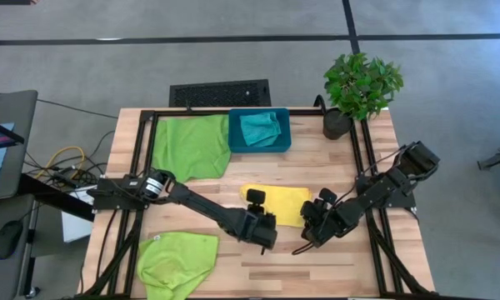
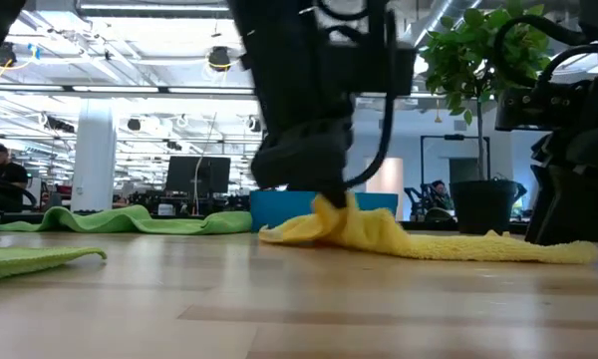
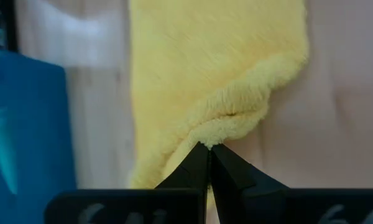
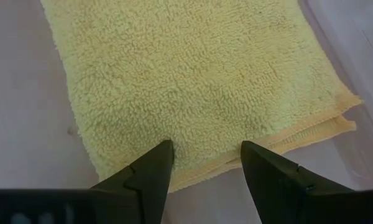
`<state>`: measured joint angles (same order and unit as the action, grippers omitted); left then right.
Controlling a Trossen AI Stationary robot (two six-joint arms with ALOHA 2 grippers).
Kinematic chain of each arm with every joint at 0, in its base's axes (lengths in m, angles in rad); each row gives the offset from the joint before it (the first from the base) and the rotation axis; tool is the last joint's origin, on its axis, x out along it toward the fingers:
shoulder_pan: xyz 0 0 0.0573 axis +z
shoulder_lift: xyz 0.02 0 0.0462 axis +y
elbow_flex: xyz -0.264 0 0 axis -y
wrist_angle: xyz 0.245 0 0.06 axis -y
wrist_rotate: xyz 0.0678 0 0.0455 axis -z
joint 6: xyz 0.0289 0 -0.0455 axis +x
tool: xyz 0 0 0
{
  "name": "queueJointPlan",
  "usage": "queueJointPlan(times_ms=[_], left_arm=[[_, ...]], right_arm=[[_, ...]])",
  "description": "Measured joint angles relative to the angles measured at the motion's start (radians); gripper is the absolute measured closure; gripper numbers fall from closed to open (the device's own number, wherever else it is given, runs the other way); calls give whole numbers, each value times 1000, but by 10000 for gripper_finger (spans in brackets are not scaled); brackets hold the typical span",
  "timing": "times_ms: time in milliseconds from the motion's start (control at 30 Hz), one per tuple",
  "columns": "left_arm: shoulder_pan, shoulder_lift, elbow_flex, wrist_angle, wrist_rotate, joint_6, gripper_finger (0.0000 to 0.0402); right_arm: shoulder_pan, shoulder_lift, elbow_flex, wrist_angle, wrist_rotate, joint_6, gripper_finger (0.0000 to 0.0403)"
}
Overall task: Fold microfiber towels
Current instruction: Fold the yellow microfiber cloth
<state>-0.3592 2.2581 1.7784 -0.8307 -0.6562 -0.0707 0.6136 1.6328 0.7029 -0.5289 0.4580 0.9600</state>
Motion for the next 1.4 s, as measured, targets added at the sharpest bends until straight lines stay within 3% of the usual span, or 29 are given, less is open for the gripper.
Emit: queueJointPlan(times_ms=[233,467,700,1033,1400], left_arm=[[19,0,121,10,-35,147,401],[54,0,128,222,75,367,401],[82,2,128,364,194,474,401],[104,3,95,432,207,480,401],[111,3,95,458,222,480,401]], right_arm=[[0,1,-1,0,-3,-11,182],[0,2,-1,0,-4,-18,182],[0,3,-1,-3,-5,-18,182],[2,-12,14,-20,-16,-25,182],[61,-145,77,-150,0,-11,182]])
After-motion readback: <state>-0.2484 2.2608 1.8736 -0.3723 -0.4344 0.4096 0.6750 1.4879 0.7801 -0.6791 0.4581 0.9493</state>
